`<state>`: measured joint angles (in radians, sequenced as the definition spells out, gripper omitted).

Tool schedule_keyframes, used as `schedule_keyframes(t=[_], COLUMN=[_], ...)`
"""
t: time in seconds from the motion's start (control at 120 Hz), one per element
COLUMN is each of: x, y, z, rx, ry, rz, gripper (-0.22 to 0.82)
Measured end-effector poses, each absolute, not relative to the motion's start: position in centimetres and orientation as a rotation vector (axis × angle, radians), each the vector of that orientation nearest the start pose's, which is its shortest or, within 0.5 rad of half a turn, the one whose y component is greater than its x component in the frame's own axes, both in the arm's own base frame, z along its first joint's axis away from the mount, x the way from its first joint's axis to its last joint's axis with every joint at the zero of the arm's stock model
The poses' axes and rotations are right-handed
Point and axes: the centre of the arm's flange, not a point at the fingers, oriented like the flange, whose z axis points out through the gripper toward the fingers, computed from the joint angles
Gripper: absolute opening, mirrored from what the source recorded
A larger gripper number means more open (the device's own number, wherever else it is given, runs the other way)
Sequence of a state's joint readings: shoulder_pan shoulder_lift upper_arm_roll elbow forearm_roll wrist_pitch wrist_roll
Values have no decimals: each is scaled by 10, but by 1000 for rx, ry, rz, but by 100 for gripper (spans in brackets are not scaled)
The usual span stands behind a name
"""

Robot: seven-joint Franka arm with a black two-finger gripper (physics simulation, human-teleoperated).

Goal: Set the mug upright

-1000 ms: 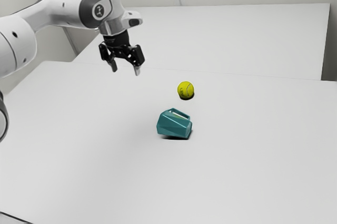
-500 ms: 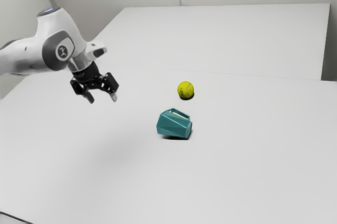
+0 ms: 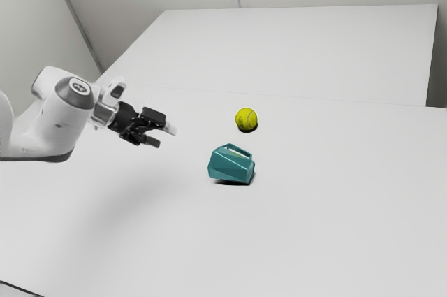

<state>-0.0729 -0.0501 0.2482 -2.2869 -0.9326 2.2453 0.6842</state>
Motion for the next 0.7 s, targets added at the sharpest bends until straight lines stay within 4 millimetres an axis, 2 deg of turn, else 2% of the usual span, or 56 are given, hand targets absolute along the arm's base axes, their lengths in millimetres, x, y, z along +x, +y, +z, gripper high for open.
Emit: schedule_keyframes(t=[0.342,0.417,0.558,0.7], x=[517,521,524,523], y=[51,35,-15,-24], z=[340,333,317,309], rx=[2373,2355,2302,2286], ry=[-291,-385,-570,-658], rz=[564,585,591,635], gripper=[59,58,58,57])
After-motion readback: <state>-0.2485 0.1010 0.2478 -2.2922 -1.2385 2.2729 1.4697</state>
